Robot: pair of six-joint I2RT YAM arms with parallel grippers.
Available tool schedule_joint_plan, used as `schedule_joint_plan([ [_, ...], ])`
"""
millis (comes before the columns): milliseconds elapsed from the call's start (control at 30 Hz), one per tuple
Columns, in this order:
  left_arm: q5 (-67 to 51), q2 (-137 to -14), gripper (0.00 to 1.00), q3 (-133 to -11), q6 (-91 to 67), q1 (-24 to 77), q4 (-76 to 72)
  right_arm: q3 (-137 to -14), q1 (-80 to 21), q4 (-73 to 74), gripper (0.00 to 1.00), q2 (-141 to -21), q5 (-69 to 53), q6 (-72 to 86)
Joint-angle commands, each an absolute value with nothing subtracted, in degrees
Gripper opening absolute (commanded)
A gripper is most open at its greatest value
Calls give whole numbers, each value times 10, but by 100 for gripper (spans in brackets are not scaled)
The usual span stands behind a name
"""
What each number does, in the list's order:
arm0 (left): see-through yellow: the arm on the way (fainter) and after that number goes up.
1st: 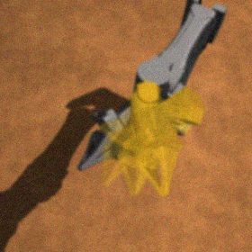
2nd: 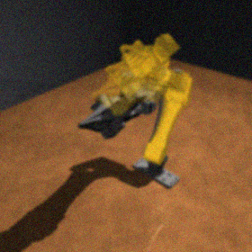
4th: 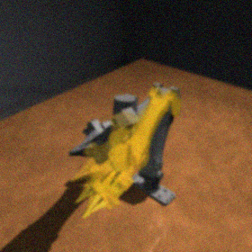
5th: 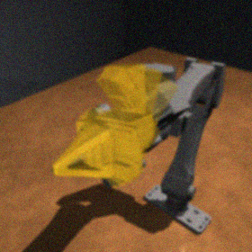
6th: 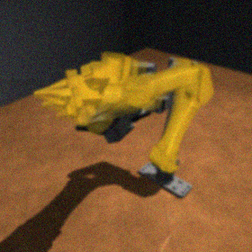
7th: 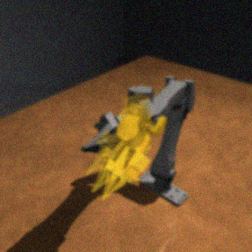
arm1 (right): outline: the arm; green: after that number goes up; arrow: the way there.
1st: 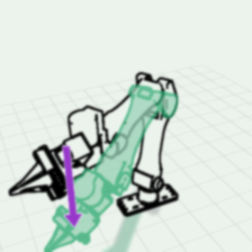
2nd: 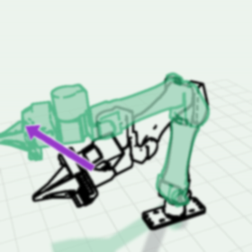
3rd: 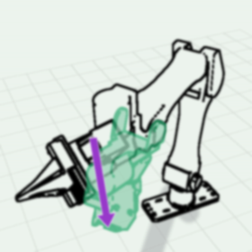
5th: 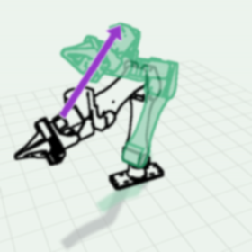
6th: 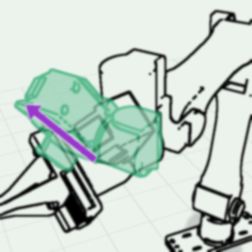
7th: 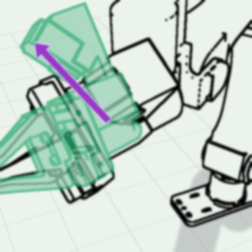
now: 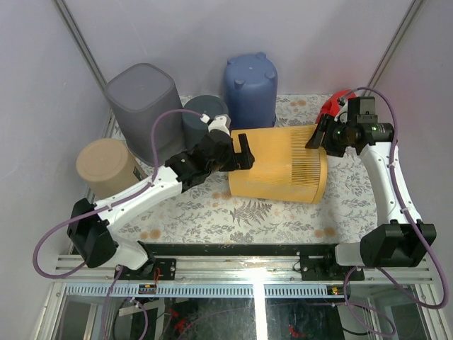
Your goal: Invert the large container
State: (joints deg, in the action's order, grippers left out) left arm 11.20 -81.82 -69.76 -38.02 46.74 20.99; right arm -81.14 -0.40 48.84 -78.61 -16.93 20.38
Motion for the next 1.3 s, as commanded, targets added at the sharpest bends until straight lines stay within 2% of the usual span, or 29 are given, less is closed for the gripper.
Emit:
schedule_joint_plan([
  [0,110,-835,100,-729,-355,444,189,-827,-11,524,63,-763,-141,189],
  [267,84,-885,100,-754,-349,436,177,-843,-14,552,65,-752,-113,184],
  [733,60,-890,100,-759,-362,436,168,-839,-77,561,66,-744,-61,207],
  [1267,77,-881,97,-827,-376,471,226,-770,-88,468,67,-725,-165,251],
])
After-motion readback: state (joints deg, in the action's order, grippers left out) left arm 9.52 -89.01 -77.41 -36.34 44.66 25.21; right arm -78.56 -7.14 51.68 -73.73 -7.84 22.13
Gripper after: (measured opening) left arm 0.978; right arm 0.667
